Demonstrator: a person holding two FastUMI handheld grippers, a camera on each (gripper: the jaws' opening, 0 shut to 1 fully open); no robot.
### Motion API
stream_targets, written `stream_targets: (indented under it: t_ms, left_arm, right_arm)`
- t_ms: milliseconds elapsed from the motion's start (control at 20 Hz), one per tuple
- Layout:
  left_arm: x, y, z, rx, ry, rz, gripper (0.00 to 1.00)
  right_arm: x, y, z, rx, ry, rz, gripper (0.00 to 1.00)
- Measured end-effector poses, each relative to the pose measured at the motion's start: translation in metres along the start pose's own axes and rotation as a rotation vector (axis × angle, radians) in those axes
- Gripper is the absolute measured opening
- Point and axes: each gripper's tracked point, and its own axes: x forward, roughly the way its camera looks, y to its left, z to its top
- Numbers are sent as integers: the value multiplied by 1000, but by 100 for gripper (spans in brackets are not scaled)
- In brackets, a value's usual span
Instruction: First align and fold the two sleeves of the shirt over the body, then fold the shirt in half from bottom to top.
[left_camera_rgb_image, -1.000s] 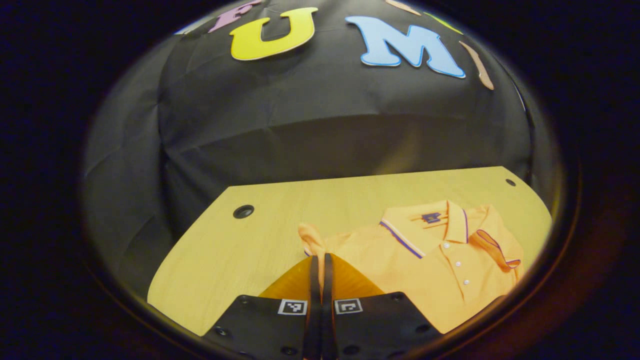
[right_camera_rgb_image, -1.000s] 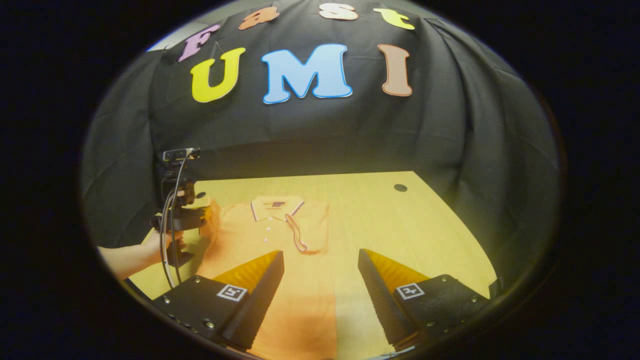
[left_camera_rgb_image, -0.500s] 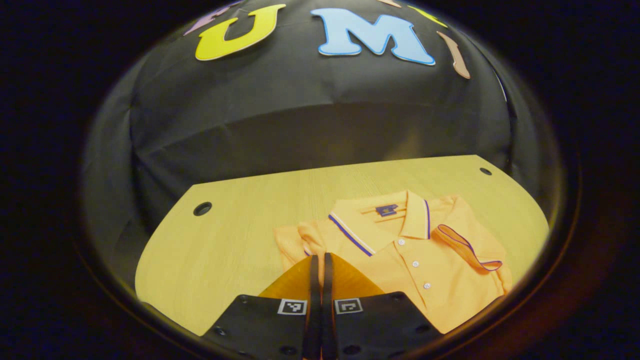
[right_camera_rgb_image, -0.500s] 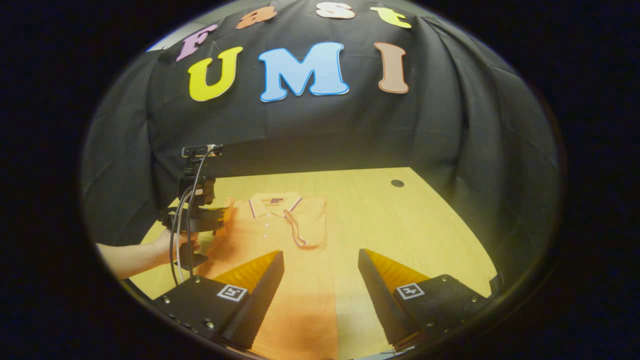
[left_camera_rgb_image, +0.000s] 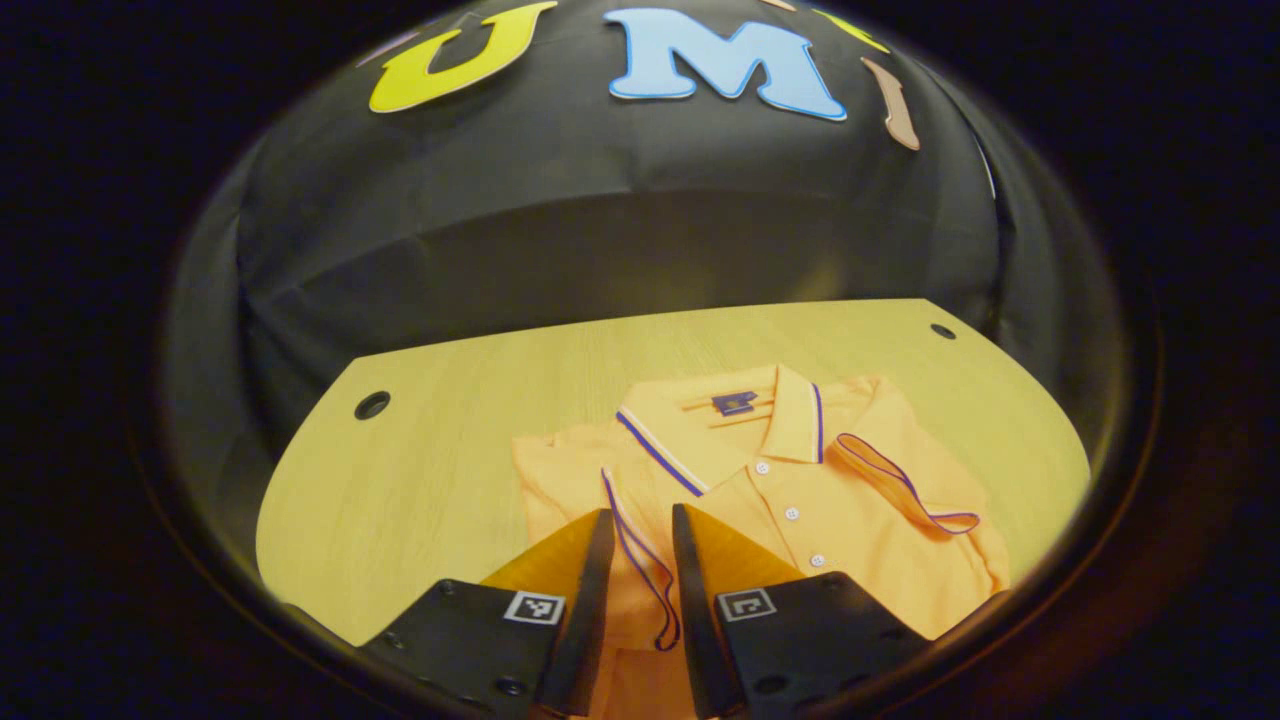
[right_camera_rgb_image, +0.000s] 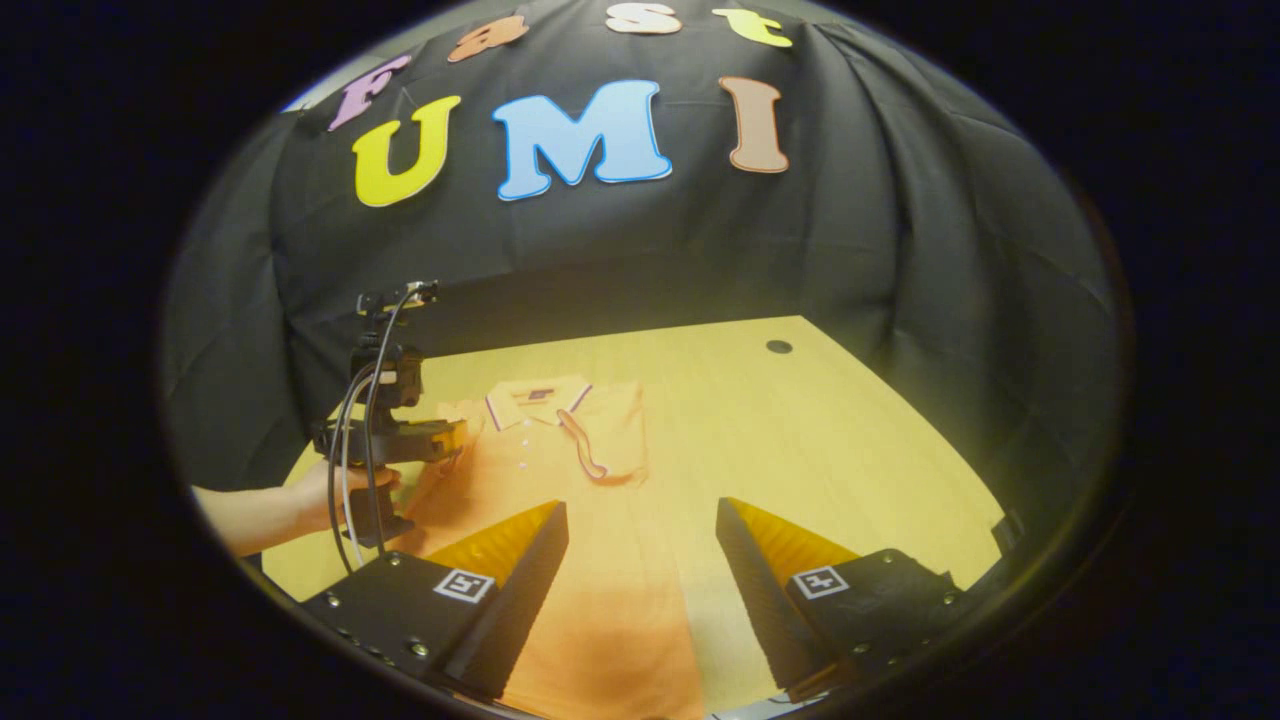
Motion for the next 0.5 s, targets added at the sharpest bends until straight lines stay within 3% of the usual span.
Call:
stream_targets:
  t_ms: [50,200,500]
  left_arm:
    - [-4,0,0,-1,-3,4,46]
    - [-23,-4,-8,-38,13,0,99]
    - [-72,-7,-35,-47,20,6,99]
  right_arm:
    - [1,1,0,-11,-2,9,93]
    - [-1,1,-3,-45,0,35,92]
    - [-6,-9,-30,-57,36,61,93]
